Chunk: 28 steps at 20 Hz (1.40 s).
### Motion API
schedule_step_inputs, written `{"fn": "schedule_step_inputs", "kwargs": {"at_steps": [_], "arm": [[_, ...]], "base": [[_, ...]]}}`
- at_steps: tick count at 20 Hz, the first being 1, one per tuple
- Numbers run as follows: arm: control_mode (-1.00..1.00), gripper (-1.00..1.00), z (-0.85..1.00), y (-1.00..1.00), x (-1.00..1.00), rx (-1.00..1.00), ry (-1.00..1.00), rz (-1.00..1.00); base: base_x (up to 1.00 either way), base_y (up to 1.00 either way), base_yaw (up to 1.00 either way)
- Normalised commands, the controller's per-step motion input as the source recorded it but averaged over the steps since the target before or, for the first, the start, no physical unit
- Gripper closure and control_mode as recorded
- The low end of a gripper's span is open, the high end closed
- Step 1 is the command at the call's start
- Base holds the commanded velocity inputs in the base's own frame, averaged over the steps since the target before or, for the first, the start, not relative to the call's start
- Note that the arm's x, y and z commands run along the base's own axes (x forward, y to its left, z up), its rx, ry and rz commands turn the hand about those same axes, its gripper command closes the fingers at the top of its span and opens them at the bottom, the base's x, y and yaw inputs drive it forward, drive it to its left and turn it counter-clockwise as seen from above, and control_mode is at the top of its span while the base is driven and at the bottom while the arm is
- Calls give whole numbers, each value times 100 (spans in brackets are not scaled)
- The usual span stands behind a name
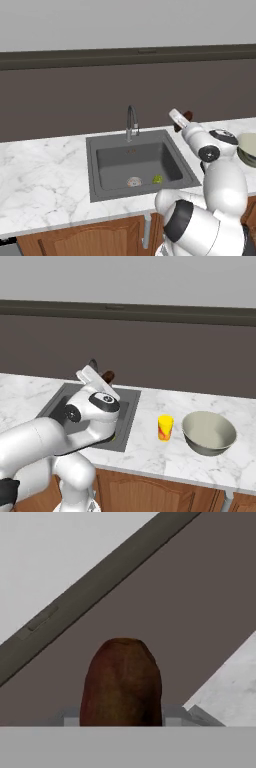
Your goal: Remove the broccoli and sweet potato from the sink. Then move the bowl and cup from the counter to the sink for washing.
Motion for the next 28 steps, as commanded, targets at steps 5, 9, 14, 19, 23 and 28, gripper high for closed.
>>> {"fn": "schedule_step_inputs", "kwargs": {"at_steps": [5,9,14,19,23,28], "arm": [[-100,100,57,14,-1,28,5,-9],[-100,100,57,6,0,21,15,-13],[-100,100,53,0,-1,20,26,-14],[-100,100,57,0,0,16,23,-11],[-100,100,60,-1,0,14,18,-8],[-100,100,47,-6,-1,13,18,-8]], "base": [[0,0,0],[0,0,0],[0,0,0],[0,0,0],[0,0,0],[0,0,0]]}}
